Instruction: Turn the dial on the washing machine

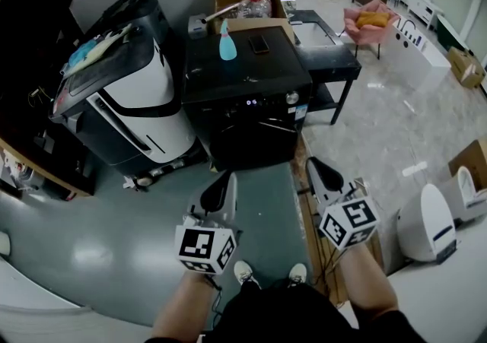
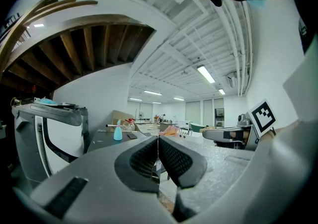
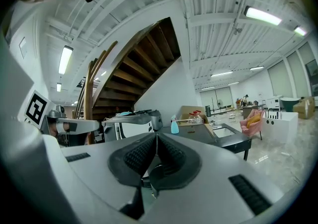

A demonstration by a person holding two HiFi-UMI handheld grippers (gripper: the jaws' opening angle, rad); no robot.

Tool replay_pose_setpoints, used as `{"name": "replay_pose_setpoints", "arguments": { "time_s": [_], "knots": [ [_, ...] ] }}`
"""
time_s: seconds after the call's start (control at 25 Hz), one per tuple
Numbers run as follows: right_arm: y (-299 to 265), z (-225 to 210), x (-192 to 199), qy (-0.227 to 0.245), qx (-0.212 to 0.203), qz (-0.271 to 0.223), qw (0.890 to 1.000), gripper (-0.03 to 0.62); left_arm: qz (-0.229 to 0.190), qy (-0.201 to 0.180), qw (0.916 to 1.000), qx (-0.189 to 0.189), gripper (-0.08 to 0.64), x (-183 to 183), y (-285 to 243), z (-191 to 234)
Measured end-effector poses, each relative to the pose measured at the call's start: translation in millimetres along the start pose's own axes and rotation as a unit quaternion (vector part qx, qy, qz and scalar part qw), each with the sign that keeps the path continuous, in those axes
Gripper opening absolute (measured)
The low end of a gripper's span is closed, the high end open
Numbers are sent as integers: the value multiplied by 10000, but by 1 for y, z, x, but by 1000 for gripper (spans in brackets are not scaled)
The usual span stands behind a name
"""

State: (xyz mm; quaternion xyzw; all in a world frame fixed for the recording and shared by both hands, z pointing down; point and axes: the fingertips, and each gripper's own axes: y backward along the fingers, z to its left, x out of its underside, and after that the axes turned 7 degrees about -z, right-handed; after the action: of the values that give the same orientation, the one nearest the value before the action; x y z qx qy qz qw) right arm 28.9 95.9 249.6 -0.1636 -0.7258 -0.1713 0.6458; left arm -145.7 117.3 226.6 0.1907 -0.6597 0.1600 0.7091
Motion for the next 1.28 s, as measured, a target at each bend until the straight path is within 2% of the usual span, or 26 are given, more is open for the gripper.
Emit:
{"name": "replay_pose_setpoints", "arguments": {
  "time_s": [0.24, 0.32, 0.44, 0.56, 0.64, 0.96, 1.28],
  "knots": [
    [-30, 26, 7, 44, 17, -11, 10000, 51, 32, 69, 9999, 148, 5, 5, 1, 39],
    [-39, 34, 11, 82, 34, -25, 10000, 85, 51, 76, 9998, 202, 9, 7, 3, 51],
    [-51, 46, 15, 118, 150, -43, 9998, 143, 88, 70, 9994, 319, 135, 13, 4, 67],
    [-62, 57, 18, 194, 298, -36, 9994, 203, 111, 66, 9989, 447, 209, 17, 6, 82],
    [-67, 64, 21, 231, 370, -42, 9990, 221, 129, 62, 9986, 514, 229, 18, 10, 91],
    [-85, 80, 28, 271, 435, 23, 9987, 248, 142, 67, 9980, 608, 247, 21, 17, 115],
    [-107, 63, 36, 278, 423, 51, 9987, 259, 174, 112, 9983, 544, 249, 25, 0, 124]
  ]
}}
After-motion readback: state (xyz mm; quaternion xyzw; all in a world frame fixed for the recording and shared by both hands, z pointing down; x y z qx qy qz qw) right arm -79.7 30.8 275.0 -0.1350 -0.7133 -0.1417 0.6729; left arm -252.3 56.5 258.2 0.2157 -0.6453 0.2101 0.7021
